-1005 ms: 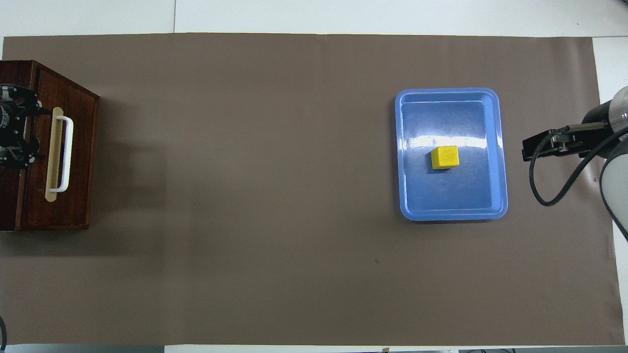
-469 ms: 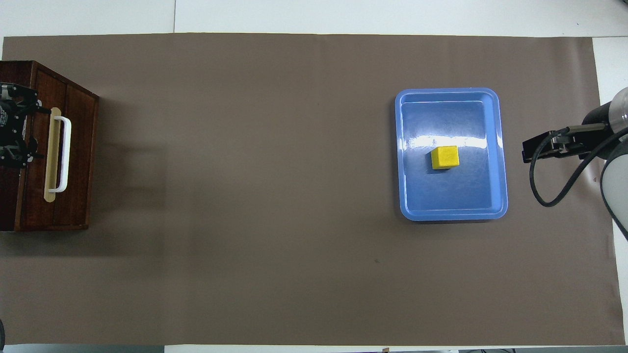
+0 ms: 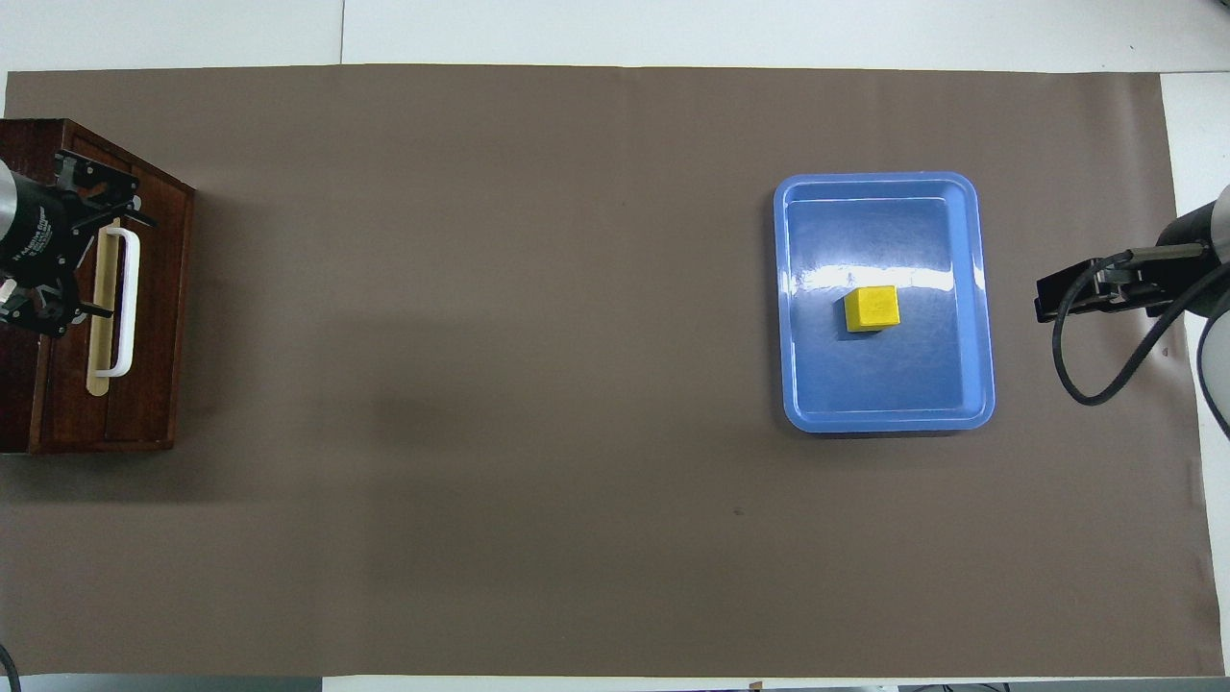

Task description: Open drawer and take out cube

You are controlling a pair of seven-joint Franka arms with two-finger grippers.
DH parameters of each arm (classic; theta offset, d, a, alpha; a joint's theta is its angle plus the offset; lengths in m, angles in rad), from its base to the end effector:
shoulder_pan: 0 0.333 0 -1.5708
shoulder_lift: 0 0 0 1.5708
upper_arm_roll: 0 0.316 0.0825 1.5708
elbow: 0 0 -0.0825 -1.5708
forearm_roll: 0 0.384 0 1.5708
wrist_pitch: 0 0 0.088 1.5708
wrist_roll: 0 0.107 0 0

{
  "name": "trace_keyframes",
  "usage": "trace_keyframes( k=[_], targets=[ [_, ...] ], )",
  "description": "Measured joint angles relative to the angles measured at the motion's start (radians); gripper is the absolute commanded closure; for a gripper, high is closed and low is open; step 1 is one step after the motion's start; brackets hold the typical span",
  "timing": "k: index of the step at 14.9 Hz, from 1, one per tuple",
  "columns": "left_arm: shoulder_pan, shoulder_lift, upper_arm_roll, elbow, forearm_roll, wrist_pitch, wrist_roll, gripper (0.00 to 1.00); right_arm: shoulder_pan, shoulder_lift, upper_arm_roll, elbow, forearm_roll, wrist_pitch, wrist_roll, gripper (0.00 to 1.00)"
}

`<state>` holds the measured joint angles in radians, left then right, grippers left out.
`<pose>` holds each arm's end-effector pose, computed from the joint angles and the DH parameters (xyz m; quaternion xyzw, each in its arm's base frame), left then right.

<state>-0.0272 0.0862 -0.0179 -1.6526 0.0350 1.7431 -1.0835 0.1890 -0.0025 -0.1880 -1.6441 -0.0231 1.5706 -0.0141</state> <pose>0.5898 -0.0231 0.5513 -0.8695 -0.4936 -0.0106 0.0128 0.5508 -0.0020 0.5914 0.9993 0.0080 -0.0356 0.0111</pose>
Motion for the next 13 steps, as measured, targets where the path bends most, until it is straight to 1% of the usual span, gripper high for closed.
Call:
trace_keyframes(
  k=[3,5,7,10,13],
  targets=[
    [-0.035,-0.034,-0.001,0.000,0.000,-0.090,0.243,0.00,0.000,0.000,-0.001,0.000,0.000,0.000,0.000,0.00],
    [-0.038,-0.061,0.001,0.000,0.000,-0.157,0.431,0.00,0.000,0.000,-0.001,0.000,0.000,0.000,0.000,0.00],
    [-0.037,-0.080,0.006,0.000,0.000,-0.197,0.583,0.00,0.000,0.000,-0.001,0.000,0.000,0.000,0.000,0.00],
    [-0.038,-0.085,0.006,0.000,-0.003,-0.208,0.726,0.00,0.000,0.000,-0.001,0.000,0.000,0.000,0.000,0.00],
    [-0.047,-0.089,0.004,0.000,-0.004,-0.230,0.811,0.00,0.000,0.000,-0.001,0.000,0.000,0.000,0.000,0.00]
  ],
)
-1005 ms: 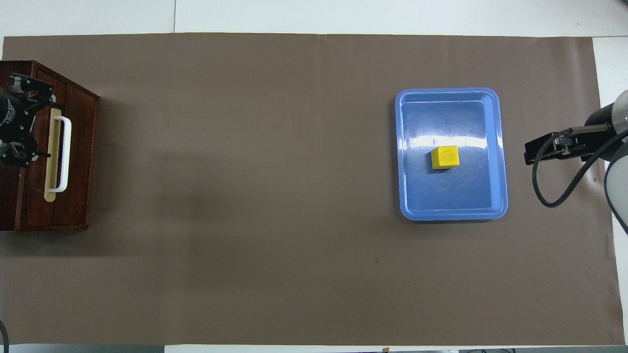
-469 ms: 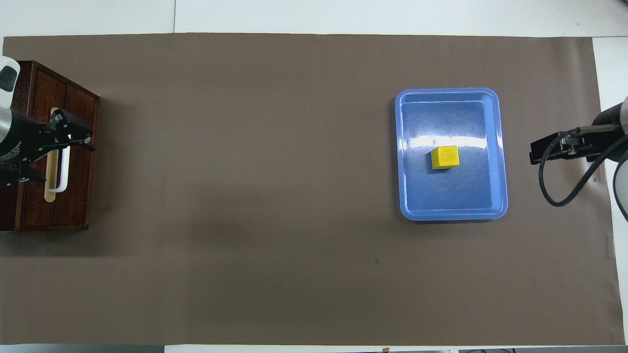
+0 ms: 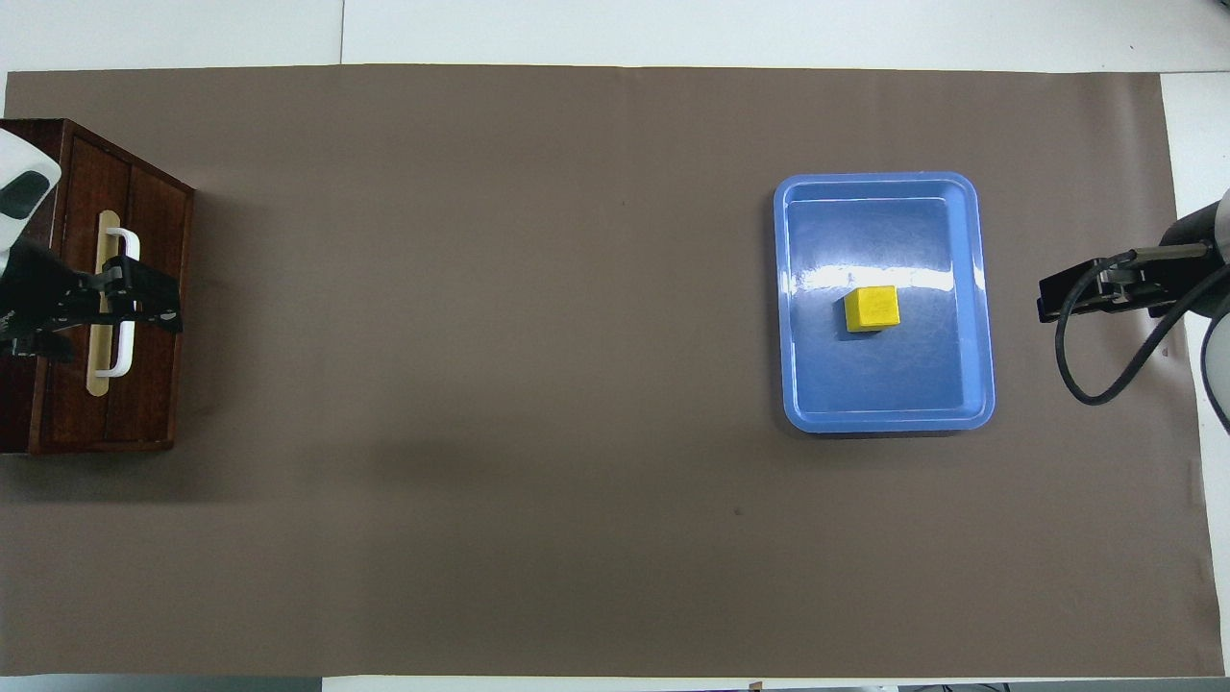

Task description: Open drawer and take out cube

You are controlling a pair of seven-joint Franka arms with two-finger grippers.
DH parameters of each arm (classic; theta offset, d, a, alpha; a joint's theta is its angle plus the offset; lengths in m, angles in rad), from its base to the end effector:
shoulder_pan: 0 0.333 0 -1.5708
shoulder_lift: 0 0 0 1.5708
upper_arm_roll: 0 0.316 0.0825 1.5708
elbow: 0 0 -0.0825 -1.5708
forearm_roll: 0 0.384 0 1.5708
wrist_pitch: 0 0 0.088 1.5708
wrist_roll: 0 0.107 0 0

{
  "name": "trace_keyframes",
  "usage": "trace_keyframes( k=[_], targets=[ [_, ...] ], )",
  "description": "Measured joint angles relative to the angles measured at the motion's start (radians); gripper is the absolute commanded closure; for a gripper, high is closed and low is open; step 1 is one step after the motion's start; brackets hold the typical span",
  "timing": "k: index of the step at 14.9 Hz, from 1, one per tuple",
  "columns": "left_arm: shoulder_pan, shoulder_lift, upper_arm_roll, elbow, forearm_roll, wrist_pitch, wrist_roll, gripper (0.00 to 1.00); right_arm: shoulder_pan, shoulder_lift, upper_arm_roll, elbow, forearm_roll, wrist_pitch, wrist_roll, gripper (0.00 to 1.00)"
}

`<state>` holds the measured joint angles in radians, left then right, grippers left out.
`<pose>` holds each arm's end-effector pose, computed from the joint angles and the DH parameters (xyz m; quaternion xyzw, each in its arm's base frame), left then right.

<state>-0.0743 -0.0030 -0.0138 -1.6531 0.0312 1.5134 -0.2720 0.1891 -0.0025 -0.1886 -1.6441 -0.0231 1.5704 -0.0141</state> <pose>0.5417 -0.0444 0.5831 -0.9933 -0.0914 0.0644 0.0276 0.5508 -0.0023 0.5913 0.9993 0.0077 -0.0357 0.0111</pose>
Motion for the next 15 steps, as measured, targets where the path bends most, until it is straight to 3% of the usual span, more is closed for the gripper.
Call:
trace_keyframes(
  k=[15],
  targets=[
    [0.044,-0.002,-0.063,0.001,-0.014,-0.028,0.103,0.00,0.000,0.000,0.000,0.000,0.000,0.000,0.000,0.00]
  ],
)
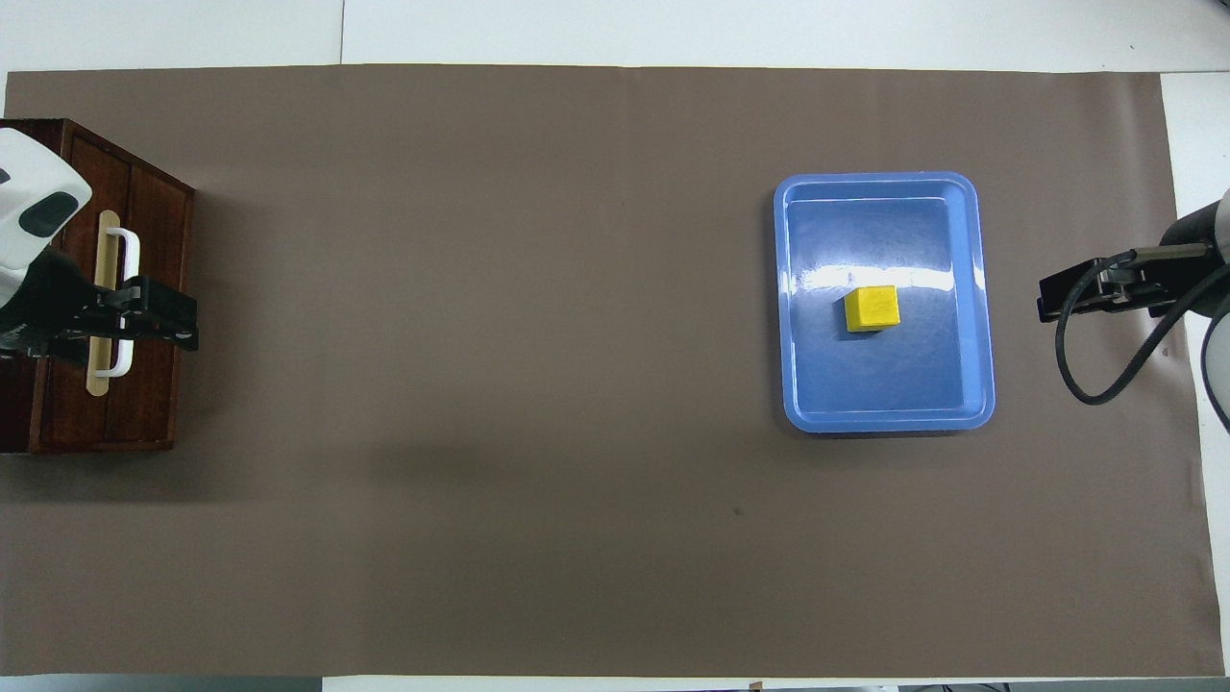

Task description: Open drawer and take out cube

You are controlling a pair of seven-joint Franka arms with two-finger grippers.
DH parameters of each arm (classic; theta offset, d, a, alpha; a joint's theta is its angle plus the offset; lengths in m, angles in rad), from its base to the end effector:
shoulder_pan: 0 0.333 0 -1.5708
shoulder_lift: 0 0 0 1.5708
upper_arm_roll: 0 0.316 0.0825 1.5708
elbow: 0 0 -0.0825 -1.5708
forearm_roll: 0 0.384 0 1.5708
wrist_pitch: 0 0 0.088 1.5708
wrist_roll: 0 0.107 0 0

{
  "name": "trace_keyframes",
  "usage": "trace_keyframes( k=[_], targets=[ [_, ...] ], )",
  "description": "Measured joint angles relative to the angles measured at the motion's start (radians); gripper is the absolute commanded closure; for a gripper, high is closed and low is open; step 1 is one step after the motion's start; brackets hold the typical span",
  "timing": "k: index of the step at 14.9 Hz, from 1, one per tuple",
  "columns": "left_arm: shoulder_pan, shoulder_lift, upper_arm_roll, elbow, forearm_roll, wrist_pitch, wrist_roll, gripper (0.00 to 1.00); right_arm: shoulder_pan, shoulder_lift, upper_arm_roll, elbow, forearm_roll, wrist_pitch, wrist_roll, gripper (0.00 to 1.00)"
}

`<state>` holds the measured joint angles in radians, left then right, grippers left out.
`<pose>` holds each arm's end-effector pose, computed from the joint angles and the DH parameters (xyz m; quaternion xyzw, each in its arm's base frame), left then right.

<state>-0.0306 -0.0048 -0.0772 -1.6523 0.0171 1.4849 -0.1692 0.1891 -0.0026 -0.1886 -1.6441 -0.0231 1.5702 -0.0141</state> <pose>0.5368 -0.0562 0.5824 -0.9962 -0.0306 0.0792 0.0199 0.5507 -0.0023 0.5914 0.9993 0.0077 -0.0357 0.0111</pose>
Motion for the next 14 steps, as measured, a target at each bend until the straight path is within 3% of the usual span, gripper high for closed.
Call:
trace_keyframes(
  k=[14],
  targets=[
    [0.009,0.000,0.007,0.017,-0.011,0.043,0.114,0.00,0.000,0.000,-0.003,0.000,0.000,0.000,0.000,0.00]
  ],
)
